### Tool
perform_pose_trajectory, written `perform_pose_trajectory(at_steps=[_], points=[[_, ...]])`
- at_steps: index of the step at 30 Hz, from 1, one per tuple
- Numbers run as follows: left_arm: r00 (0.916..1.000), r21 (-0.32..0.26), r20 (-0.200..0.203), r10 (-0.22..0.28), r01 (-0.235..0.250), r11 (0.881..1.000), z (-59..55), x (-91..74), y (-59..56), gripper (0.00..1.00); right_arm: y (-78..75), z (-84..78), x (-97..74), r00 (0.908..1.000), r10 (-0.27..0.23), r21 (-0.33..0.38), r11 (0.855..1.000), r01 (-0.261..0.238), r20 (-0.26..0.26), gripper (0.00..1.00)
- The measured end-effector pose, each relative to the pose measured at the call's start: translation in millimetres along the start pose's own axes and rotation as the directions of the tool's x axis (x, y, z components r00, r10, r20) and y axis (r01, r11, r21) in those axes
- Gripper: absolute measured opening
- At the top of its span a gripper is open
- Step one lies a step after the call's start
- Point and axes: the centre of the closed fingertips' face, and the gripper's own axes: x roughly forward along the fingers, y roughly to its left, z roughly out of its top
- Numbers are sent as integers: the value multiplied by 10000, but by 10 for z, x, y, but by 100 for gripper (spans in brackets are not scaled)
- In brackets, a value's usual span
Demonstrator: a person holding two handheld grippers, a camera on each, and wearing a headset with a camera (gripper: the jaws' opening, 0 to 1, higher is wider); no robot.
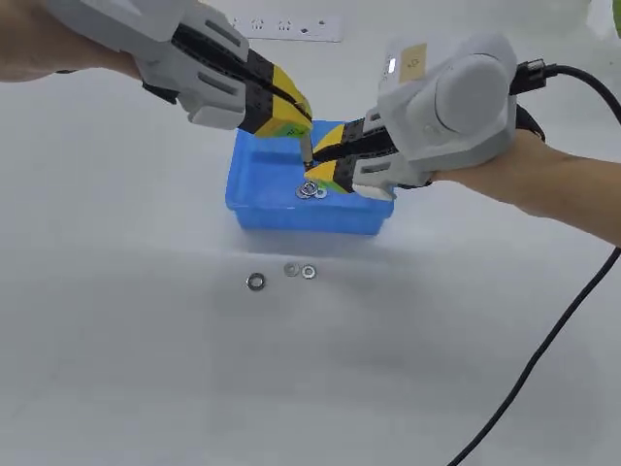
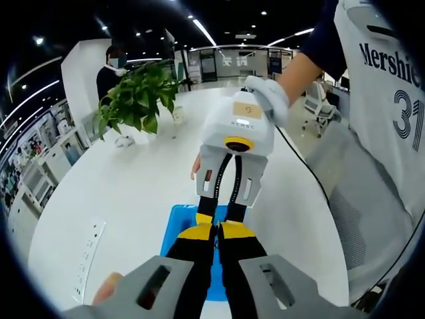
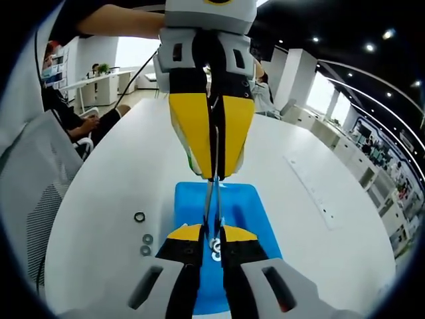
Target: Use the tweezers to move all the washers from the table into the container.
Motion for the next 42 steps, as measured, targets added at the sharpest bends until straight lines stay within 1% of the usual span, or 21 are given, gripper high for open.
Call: perform_pose_trajectory(at_steps=[6, 10, 14, 16, 19, 24, 30, 35, 42], points=[[9999, 145, 24, 112, -112, 9998, 83, -86, -103, 6, 88, 105, -81, 9999, -33, -144, 9999, 35, 136, 10], [9997, 442, 48, 249, -251, 9987, 152, -125, -177, 5, 123, 161, -140, 9997, -102, -227, 9997, 107, 217, 10], [9994, 558, 117, 313, -319, 9979, 206, -156, -234, 5, 146, 160, -158, 9994, -149, -149, 9998, 153, 305, 10], [9994, 590, 144, 318, -326, 9977, 223, -163, -266, 5, 175, 177, -187, 9993, -153, -66, 9999, 156, 344, 11], [9994, 649, 198, 287, -300, 9974, 250, -166, -344, 5, 243, 190, -233, 9992, -135, -28, 9999, 136, 378, 11], [9995, 529, 261, 184, -198, 9984, 257, -150, -454, 5, 351, 173, -275, 9992, -86, 116, 9999, 81, 395, 12], [9994, 371, 336, 84, -96, 9993, 255, -118, -563, 5, 489, 138, -281, 9991, -66, 356, 9994, 52, 411, 12], [9992, 280, 390, -84, 73, 9996, 256, -81, -635, 5, 550, 114, -278, 9991, -10, 479, 9989, -10, 415, 12], [9983, 201, 552, -177, 166, 9997, 244, -45, -649, 5, 589, 93, -276, 9985, 109, 843, 9963, -154, 542, 13]])
